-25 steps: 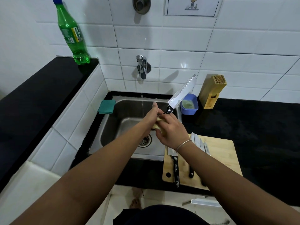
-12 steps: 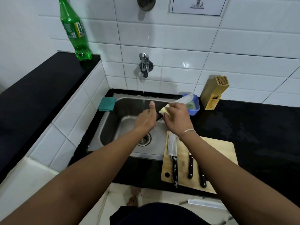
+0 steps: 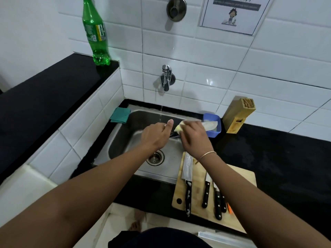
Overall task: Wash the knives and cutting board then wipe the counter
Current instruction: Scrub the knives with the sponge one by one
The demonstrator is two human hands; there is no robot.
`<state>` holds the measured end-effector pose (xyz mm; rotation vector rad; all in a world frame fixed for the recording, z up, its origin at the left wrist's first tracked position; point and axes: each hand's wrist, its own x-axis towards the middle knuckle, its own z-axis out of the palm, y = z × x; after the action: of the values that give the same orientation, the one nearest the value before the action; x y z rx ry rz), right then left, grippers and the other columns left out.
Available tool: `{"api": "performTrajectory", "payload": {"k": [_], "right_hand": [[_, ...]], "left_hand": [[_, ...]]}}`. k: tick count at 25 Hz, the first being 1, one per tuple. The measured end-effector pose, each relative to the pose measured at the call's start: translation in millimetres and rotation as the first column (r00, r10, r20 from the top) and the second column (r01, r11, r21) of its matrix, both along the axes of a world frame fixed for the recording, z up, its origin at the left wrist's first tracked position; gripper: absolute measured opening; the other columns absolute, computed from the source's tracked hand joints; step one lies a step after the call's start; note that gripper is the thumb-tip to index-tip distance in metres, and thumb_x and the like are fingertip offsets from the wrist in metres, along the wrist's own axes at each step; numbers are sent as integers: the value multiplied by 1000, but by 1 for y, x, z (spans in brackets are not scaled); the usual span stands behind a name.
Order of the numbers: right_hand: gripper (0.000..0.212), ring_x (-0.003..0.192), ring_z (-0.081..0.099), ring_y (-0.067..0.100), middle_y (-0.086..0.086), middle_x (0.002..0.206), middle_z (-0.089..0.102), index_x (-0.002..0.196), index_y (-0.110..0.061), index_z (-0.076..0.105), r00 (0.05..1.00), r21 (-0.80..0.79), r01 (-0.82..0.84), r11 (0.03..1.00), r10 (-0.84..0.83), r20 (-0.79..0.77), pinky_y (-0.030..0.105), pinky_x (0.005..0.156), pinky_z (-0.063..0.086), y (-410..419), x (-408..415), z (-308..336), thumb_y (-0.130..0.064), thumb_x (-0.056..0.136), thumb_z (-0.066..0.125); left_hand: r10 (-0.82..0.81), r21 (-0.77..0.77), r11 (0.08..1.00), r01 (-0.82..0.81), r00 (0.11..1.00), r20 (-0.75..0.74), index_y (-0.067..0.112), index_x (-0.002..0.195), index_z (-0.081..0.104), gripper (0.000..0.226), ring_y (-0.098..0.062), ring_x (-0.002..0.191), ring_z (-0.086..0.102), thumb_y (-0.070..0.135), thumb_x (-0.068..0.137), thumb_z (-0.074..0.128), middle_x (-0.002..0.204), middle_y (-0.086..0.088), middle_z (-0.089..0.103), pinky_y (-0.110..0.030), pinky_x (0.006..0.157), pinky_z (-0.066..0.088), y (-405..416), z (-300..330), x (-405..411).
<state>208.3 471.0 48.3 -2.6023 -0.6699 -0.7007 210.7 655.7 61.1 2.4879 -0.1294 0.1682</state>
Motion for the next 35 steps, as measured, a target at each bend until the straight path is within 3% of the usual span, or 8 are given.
{"api": "performTrajectory", "payload": {"k": [1,4,8,13,18,24,30,35], "right_hand": [[22,103,54,30,14,112,64,107,-5,68,1000,-17,2,1000,-2,-10,40,92,44,-7,3,1,-19,92,61],[23,104,52,35,14,114,64,107,-7,69,941,129,329,936,-313,-131,43,91,44,-13,14,10,-22,93,58],[23,104,54,31,11,114,63,108,-9,67,1000,-42,25,999,-25,15,41,84,45,10,0,-1,-23,92,59],[20,103,52,36,16,111,65,103,-6,69,933,94,359,928,-354,-69,45,90,45,-24,7,2,-19,93,59],[23,105,54,32,12,115,62,108,-9,65,997,-61,65,996,-61,55,41,82,46,20,-5,-3,-23,92,57],[22,98,50,36,16,107,60,104,-6,65,845,75,533,843,-525,-100,43,86,42,-24,6,7,-22,93,54],[23,102,53,29,10,112,61,107,-12,66,983,4,185,983,-185,-2,39,78,47,32,-18,3,-25,90,57],[28,104,57,32,15,115,64,112,-10,70,976,-4,189,982,-188,114,43,84,47,-16,-24,-1,-28,93,61]], "left_hand": [[0,5,1000,0,1000,16,19,57,48,63,-18,55,52,56,103,25,56,1,52,-33,55,35,4,-1,0],[12,31,999,-13,1000,13,19,61,54,53,-14,55,53,56,95,36,55,3,54,-31,54,34,8,-2,1],[-29,32,999,29,1000,-9,28,62,50,33,-8,56,52,57,74,42,56,8,53,-26,52,29,16,-5,3],[-27,104,994,25,1000,11,35,75,54,39,2,58,48,73,66,50,61,20,53,-20,52,30,27,-12,-1],[-94,99,992,83,989,115,34,77,50,36,-6,64,49,69,78,60,67,17,50,-19,51,24,30,-11,5],[-98,130,988,81,986,136,33,77,54,34,-6,62,51,64,80,68,68,16,55,-19,50,26,37,-18,-1],[-146,104,986,131,978,152,32,71,51,34,-6,58,51,58,79,72,61,16,51,-22,49,29,27,-19,2],[-210,103,975,195,964,163,33,76,54,30,-2,60,51,58,81,71,63,17,53,-21,50,30,12,-18,-3]]}}
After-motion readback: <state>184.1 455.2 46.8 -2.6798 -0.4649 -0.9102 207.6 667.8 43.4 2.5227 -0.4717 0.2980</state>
